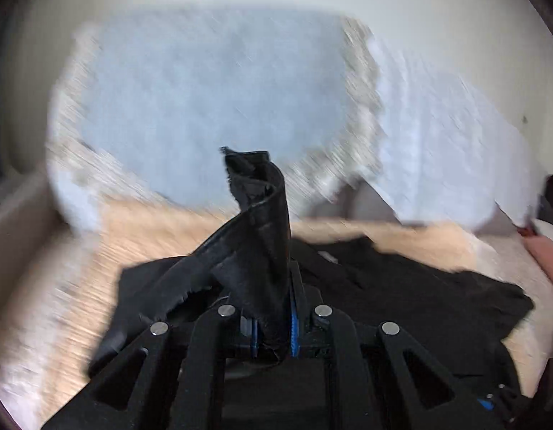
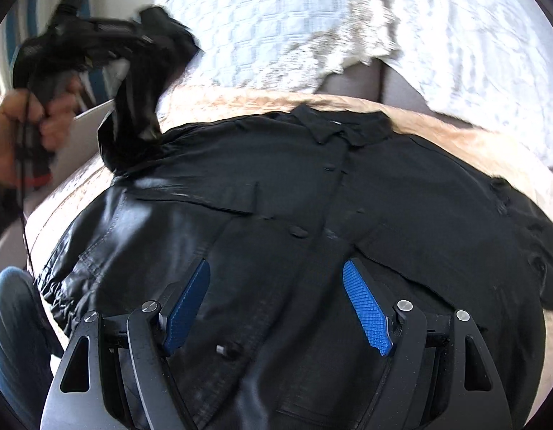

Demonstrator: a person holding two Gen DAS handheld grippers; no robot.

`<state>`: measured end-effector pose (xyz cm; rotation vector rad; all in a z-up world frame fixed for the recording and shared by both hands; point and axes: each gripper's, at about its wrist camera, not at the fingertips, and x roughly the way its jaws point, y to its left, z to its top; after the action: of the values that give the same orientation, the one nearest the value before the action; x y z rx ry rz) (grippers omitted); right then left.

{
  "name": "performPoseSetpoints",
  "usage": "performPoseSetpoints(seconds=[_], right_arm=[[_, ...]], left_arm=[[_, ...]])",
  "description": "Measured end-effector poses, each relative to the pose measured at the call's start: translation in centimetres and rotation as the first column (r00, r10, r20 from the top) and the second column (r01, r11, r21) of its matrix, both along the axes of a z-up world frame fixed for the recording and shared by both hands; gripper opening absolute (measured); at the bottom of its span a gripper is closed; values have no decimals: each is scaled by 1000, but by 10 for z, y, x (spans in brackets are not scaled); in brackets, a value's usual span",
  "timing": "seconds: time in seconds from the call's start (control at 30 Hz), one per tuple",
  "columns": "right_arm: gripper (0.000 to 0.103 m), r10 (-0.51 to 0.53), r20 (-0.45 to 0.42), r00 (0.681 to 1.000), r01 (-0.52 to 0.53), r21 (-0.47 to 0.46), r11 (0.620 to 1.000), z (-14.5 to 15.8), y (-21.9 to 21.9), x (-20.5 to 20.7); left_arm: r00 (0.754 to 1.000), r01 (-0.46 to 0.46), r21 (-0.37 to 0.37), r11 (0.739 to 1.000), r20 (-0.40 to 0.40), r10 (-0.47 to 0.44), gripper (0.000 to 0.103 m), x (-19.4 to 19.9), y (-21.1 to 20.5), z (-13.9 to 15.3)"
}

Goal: Fold large clothes
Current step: 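Fold the held sleeve across the jacket front with the left gripper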

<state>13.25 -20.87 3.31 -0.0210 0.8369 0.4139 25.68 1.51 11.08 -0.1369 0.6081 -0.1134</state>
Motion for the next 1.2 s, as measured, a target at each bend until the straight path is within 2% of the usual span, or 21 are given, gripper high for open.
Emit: performPoseSetpoints(seconds=[0.1,0.17,0.23,0.3,0.33,0.4,0.5,0.57,0.6,0.63,0.67,0.77,0.87,0.9,0.93,0.97,1.07,1.2], right_arm=[[77,-44,-29,999,45,35,998,-3,-18,5],[77,-72,-52,996,75,68,995,-5,-29,8],[77,-87,-63,994,92,84,992,-6,-35,11],[77,-94,-65,993,100,93,991,-6,-36,12],[77,-96,-66,993,101,93,990,-6,-35,12],[77,-99,-60,993,104,94,990,-5,-34,13],[77,-105,-59,993,111,115,987,-1,-32,16],[77,-115,-82,990,126,145,981,3,-29,24],[76,-124,-97,988,138,152,979,6,-26,32],[67,-124,-104,987,139,154,978,8,-21,40],[59,-118,-110,987,134,153,979,9,-16,48],[55,-102,-193,976,126,117,985,-3,7,89],[43,-63,-288,956,85,62,994,-29,37,132],[40,-60,-304,951,73,33,997,-37,44,142],[33,-55,-314,948,60,7,998,-44,51,150],[30,-53,-318,947,49,-21,999,-49,55,158],[30,-82,-291,953,63,-74,995,-50,57,179],[30,-131,-269,954,97,-138,986,-47,49,179]], left_arm=[[987,71,-58,996,-143,-78,14,23,-44,-46],[963,123,-90,988,-230,-141,14,29,-67,-72],[947,180,-136,974,-245,-209,21,17,-78,-77],[946,220,-145,965,-209,-247,38,-1,-75,-65],[950,232,-146,962,-178,-256,40,-11,-70,-55],[964,222,-141,965,-114,-239,45,-25,-46,-39],[992,70,-53,996,-98,-74,47,-33,7,-32],[989,-64,-2,998,-137,64,46,-28,50,-45],[980,-105,-15,994,-173,101,45,-24,67,-53],[969,-132,-52,990,-219,118,45,-21,86,-67],[960,-151,-84,985,-251,125,45,-19,99,-78],[936,-172,-144,975,-332,116,45,-22,116,-113],[939,-126,-97,987,-332,87,45,-23,102,-115],[942,-89,-108,990,-333,48,46,-20,96,-114],[940,-73,-113,991,-339,31,47,-14,91,-117],[940,-76,-110,991,-340,34,48,-10,89,-119],[937,-78,-104,992,-348,37,48,-4,88,-121],[944,-79,-187,979,-329,13,48,-10,100,-106]])
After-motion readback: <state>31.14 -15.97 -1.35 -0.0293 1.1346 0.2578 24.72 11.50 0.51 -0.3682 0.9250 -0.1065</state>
